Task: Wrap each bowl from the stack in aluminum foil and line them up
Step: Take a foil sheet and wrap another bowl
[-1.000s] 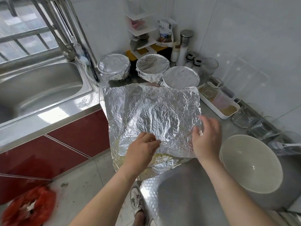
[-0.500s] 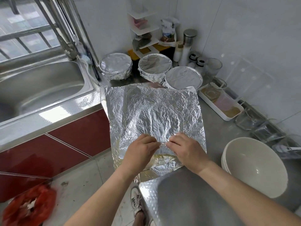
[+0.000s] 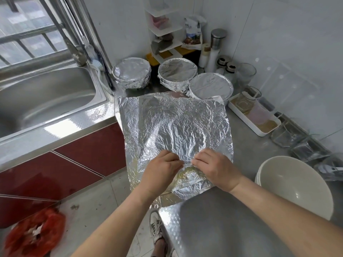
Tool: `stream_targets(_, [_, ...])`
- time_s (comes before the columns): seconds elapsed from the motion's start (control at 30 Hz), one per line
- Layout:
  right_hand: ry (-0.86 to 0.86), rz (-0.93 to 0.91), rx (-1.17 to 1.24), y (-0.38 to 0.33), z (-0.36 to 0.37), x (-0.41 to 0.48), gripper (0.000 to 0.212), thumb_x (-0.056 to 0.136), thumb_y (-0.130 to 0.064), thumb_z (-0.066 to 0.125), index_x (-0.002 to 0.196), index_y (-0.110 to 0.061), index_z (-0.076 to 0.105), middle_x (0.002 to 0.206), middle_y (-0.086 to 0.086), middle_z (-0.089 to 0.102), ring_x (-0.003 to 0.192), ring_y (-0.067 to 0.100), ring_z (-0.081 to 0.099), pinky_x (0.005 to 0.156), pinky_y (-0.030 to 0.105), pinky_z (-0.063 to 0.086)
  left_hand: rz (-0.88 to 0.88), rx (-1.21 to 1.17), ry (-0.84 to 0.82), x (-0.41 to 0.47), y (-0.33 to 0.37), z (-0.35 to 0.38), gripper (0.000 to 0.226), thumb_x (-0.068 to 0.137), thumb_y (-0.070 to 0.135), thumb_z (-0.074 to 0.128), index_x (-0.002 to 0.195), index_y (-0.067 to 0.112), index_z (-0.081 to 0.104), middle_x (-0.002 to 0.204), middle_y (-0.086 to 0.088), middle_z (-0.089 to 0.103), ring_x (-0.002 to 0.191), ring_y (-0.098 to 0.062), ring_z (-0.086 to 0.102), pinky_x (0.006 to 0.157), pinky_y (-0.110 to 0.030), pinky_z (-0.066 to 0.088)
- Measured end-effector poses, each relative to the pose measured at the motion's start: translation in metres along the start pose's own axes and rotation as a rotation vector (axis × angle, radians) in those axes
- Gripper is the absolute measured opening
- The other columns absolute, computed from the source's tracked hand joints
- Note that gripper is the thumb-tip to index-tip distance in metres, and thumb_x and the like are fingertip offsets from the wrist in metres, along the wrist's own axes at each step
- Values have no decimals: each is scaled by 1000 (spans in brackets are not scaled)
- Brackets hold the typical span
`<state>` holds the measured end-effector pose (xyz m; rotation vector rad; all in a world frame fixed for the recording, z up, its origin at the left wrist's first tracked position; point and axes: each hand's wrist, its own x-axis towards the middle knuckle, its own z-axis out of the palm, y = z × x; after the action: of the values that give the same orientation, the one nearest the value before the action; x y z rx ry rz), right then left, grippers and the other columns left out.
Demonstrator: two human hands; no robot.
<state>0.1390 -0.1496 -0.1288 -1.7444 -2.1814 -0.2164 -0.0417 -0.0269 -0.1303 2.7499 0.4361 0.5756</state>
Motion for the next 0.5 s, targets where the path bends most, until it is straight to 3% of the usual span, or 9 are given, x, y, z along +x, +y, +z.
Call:
stream_targets(0.1, [37, -13, -60, 0, 4, -1, 17, 83, 4, 53, 85, -5, 68, 82, 8, 62, 76, 24, 57, 60, 34, 51, 69, 37, -19, 1, -3, 3, 10, 84, 22, 74, 91, 16, 77, 84, 5, 68, 76, -17, 57, 60, -32, 53])
stream_targets(0.23, [59, 15, -95, -1, 6, 0, 26, 84, 8, 42, 76, -6, 62, 77, 8, 57, 70, 25, 53, 56, 36, 48, 142, 70, -7, 4, 3, 2, 24, 93, 25, 55, 87, 14, 75, 83, 4, 66, 78, -15, 57, 68, -29, 53])
stream_targets(0.37, [119, 17, -88, -3, -3, 1, 44, 93, 8, 24, 72, -6, 59, 72, 9, 53, 66, 25, 50, 55, 36, 46, 158, 98, 44, 4, 13, -9, 14, 91, 21, 64, 83, 15, 73, 80, 5, 64, 78, -14, 55, 68, -25, 49])
stream_targets(0.5, [117, -41, -122, -3, -3, -11, 22, 83, 11, 55, 73, -8, 59, 74, 7, 52, 67, 23, 48, 57, 34, 45, 148, 172, 42, -7, 31, -7, 12, 83, 17, 72, 72, 17, 69, 70, 6, 57, 69, -13, 47, 64, -23, 41])
